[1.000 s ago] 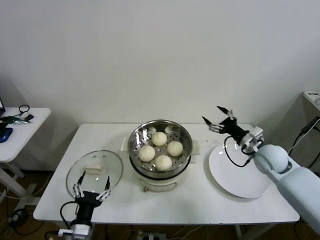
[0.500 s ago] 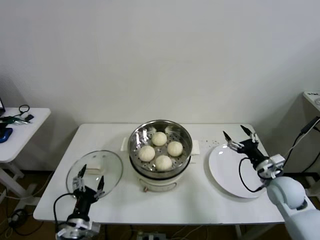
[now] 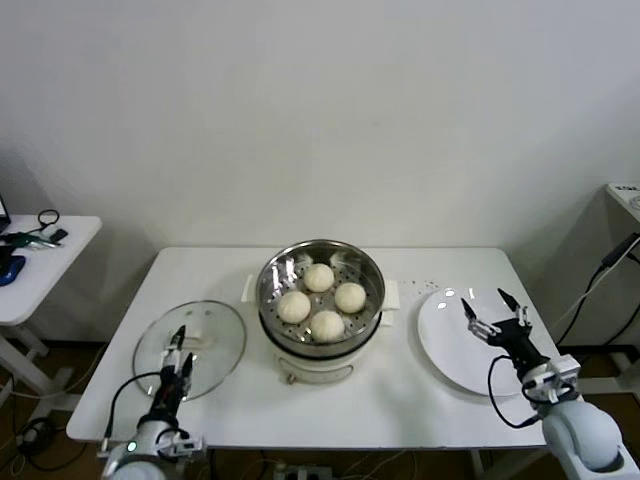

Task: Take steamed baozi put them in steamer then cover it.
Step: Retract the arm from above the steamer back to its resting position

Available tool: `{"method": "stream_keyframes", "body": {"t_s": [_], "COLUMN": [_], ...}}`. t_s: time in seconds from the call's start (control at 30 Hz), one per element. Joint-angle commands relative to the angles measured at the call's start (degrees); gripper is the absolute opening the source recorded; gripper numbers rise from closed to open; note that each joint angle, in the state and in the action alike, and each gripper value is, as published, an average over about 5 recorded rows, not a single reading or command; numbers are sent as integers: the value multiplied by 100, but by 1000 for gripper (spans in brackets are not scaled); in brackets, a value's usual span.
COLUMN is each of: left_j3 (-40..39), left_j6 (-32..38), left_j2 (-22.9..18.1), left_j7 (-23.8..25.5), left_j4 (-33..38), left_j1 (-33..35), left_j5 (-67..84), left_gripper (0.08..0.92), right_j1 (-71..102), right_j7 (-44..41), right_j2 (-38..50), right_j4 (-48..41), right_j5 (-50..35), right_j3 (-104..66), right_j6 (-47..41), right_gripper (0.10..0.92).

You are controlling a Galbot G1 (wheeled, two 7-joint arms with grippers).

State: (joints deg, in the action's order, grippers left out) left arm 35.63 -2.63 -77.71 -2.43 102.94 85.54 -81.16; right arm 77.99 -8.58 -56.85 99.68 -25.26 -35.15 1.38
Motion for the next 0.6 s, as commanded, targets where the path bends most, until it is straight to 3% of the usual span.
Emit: {"method": "stream_keyframes", "body": {"t_s": [0.03, 0.6], "left_j3": [10, 43], "left_j6": [-27, 31], "left_j2": [54, 49], "left_j7": [-355, -563], "left_j4": [-1338, -2348], "left_j1": [-953, -1671], "left_j5": [-888, -629], "left_gripper": [823, 823], "right_j1": [313, 118], "right_j7": [-19, -5], "right_j2": [-216, -312], "right_j4": [39, -188], "right_j5": [268, 503], "right_j3": [-249, -153], "right_j6": [34, 123], "right_gripper": [823, 823]}}
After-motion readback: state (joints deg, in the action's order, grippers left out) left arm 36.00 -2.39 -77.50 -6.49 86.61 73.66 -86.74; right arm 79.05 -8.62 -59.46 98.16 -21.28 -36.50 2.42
